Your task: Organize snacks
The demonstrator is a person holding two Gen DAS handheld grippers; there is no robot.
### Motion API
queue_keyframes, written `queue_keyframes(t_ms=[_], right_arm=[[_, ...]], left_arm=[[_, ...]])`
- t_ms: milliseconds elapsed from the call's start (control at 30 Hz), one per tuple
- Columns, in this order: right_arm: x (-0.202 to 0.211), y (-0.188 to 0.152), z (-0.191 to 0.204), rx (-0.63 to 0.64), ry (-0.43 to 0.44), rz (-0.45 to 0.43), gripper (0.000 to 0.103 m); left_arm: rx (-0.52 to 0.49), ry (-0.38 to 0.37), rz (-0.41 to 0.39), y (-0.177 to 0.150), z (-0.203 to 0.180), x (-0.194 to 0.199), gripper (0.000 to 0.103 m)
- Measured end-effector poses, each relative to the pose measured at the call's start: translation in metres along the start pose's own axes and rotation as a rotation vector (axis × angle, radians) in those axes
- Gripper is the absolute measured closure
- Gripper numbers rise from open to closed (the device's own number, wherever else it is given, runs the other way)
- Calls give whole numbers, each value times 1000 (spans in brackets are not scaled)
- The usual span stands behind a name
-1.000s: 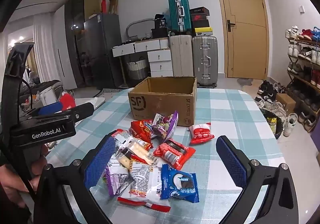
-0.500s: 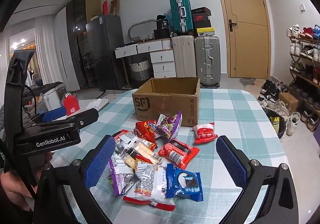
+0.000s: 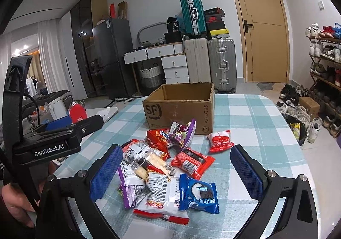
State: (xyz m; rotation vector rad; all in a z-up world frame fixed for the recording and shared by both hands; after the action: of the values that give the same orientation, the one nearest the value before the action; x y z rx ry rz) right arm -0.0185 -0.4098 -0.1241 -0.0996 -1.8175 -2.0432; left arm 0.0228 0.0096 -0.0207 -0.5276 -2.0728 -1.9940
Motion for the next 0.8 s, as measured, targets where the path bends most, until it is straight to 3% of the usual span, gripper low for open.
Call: queue_keyframes(t_ms=[800], right_arm=[[0, -1, 1, -8, 6, -3, 0]], left_arm=[[2, 26, -3, -4, 7, 0, 1]])
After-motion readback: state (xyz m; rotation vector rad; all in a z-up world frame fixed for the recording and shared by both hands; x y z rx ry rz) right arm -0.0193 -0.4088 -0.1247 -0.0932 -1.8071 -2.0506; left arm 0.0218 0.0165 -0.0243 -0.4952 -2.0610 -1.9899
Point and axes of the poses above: each gripper's, at about its wrist camera, not at the fingertips, and x roughly against the way its jaws point, z to its left, y to its top, the point moved 5 cm from there along -x, roughly the way its jaws point, and after that the axes turned 7 degrees about -z, right-handed, at the moved point
